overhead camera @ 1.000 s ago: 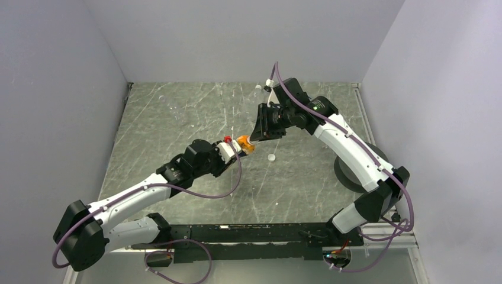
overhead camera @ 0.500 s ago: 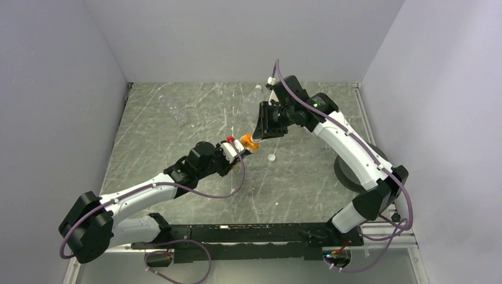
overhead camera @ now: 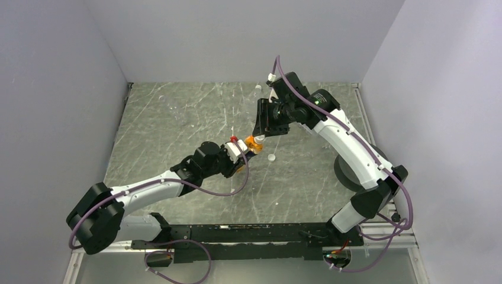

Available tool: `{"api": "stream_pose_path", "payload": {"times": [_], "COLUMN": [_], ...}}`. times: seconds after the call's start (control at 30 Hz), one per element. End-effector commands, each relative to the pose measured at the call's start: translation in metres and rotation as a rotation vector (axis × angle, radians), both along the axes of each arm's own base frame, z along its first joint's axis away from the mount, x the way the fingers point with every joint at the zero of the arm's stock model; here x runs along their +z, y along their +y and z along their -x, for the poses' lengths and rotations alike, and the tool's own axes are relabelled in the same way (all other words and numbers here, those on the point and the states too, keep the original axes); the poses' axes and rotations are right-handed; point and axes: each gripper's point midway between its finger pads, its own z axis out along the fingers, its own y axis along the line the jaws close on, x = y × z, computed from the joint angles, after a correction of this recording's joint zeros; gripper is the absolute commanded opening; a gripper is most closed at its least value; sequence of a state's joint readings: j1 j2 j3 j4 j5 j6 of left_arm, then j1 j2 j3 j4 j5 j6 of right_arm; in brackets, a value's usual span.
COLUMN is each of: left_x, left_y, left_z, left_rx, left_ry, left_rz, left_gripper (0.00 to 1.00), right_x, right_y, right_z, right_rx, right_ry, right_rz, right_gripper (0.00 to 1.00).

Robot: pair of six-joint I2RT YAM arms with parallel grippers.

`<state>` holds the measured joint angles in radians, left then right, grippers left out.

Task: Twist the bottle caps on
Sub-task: Screw the bottle cap onto the plastic bottle.

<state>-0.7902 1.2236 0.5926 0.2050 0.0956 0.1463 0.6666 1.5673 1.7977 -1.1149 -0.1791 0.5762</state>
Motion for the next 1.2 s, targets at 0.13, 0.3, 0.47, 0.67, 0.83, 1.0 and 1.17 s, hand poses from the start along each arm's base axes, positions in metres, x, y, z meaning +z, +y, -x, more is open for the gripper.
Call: {"api": "stream_pose_path", "payload": {"times": [0.13, 0.3, 0.47, 0.67, 0.83, 1.0, 1.17], "left_x": [0.006, 0.011, 0.020, 0.043, 0.053, 0.059, 0.062], "left_y": [-0.011, -0.011, -0.020, -0.019, -0.013, -0.006, -0.003], "left_z": [0.005, 0.013, 0.040, 0.074, 0.094, 0.105, 0.108], "left_rx": [-0.026, -0.063, -0.224, -0.363, -0.430, -0.449, -0.446], "left_ry": [0.019, 0.033, 0.100, 0.168, 0.206, 0.213, 0.209], "left_rz": [0.070, 0.086, 0.096, 0.104, 0.084, 0.086, 0.091], "left_gripper": [0.00, 0.00, 0.00, 0.00, 0.00, 0.00, 0.00], "right_x": [0.027, 0.031, 0.054, 0.073, 0.076, 0.074, 0.075], "right_y": [-0.012, -0.020, -0.013, 0.005, 0.006, 0.001, 0.004], "right_z": [0.001, 0.002, 0.020, 0.054, 0.073, 0.079, 0.089], "right_rx": [-0.017, 0.015, 0.225, 0.460, 0.552, 0.564, 0.600], "right_ry": [-0.089, -0.150, -0.299, -0.437, -0.449, -0.440, -0.424], "right_rz": [0.001, 0.022, 0.047, 0.020, 0.014, 0.017, -0.018], "right_gripper": [0.56, 0.57, 0.58, 0.58, 0.58, 0.60, 0.60]}}
